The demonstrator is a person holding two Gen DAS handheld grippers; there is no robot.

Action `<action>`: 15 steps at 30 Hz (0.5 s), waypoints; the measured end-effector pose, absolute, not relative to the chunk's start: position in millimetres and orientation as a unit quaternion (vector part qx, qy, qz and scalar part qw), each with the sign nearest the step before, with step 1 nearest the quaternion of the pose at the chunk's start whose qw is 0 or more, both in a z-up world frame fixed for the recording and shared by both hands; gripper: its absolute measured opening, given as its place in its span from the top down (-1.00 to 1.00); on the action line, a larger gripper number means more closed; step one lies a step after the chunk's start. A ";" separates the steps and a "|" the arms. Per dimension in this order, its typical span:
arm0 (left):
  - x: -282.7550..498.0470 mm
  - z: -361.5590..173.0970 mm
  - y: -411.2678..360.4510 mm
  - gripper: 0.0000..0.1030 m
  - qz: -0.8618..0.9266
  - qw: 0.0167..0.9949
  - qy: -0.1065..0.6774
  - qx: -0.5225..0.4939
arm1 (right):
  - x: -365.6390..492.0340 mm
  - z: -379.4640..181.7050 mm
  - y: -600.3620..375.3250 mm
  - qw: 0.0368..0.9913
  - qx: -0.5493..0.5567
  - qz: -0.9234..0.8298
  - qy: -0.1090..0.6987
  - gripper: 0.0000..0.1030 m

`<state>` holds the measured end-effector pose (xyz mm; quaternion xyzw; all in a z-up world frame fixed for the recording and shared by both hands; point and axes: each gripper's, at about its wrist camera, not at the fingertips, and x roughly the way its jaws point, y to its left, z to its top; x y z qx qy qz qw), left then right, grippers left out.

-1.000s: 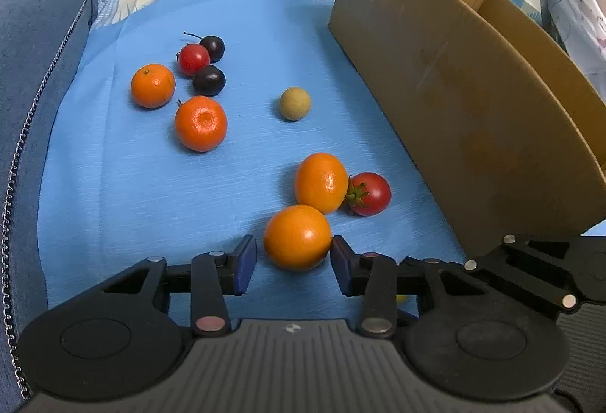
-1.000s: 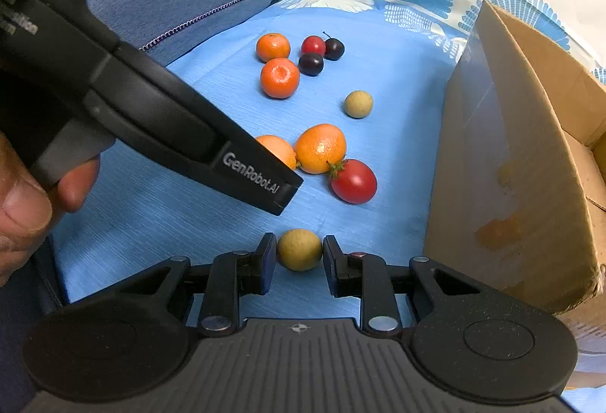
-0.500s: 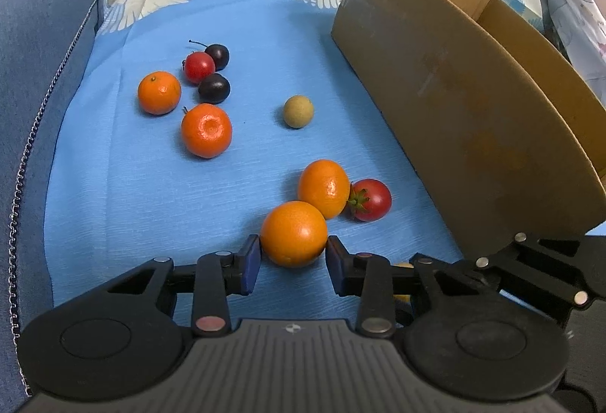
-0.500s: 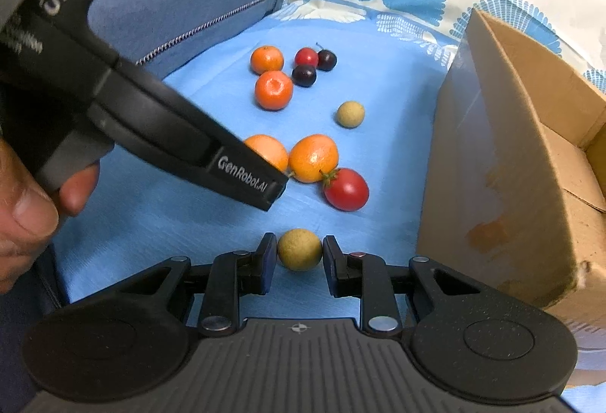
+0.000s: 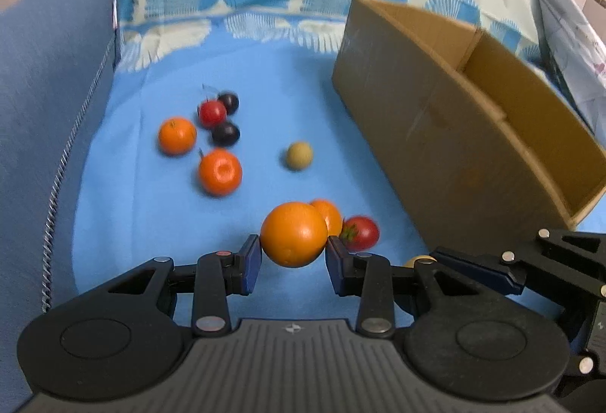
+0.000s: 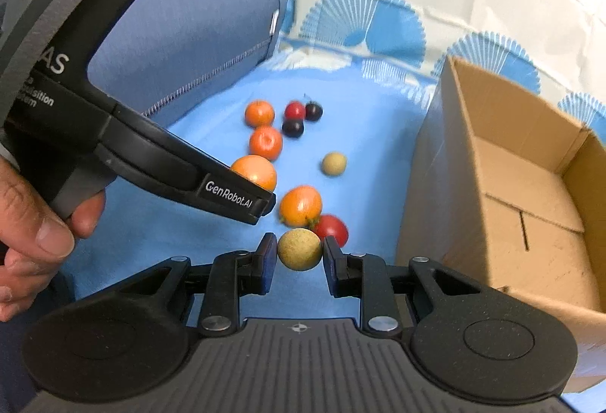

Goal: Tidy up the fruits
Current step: 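Lift both held fruits and carry them over the cardboard box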

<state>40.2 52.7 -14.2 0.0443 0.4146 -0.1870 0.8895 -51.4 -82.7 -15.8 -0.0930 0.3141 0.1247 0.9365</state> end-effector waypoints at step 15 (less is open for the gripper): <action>10.2 74.4 23.5 0.23 -0.214 0.924 0.317 -0.001 | -75.5 85.5 -182.0 0.982 -0.048 0.086 0.163 0.47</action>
